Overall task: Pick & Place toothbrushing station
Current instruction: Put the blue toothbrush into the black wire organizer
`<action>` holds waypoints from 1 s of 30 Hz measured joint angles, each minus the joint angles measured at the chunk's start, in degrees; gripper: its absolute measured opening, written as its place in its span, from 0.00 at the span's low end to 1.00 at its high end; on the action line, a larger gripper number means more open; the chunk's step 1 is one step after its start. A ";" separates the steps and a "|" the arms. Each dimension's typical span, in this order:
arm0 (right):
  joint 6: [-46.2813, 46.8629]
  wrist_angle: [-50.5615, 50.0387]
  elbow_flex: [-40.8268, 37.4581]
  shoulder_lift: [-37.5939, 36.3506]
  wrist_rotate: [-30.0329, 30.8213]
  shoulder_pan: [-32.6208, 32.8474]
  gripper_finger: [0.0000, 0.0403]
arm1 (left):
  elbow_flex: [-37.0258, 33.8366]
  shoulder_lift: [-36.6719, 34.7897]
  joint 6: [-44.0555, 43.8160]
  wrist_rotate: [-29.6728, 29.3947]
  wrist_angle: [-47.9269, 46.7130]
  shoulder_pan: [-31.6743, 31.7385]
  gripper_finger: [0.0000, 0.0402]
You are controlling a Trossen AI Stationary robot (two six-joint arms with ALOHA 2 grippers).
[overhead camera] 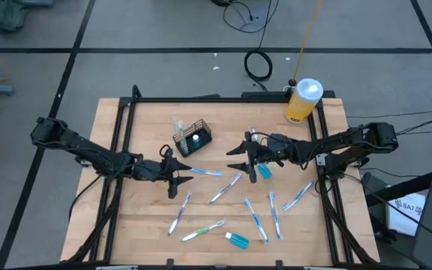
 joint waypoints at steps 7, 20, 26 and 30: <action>0.10 -12.86 0.00 0.00 16.64 -1.83 0.51 | 0.02 0.00 -0.08 0.00 -0.14 0.00 0.47; 10.76 -29.43 0.02 -3.71 22.19 -5.24 0.51 | 0.02 -0.02 -0.09 -0.02 -0.83 0.00 0.47; 17.65 -38.46 0.09 -11.37 23.86 -3.13 0.51 | 0.02 -0.04 -0.04 -0.03 -1.01 0.00 0.47; 26.53 -49.58 0.07 -12.47 29.61 -1.15 0.51 | 0.04 -0.04 0.18 -0.13 -1.02 0.00 0.47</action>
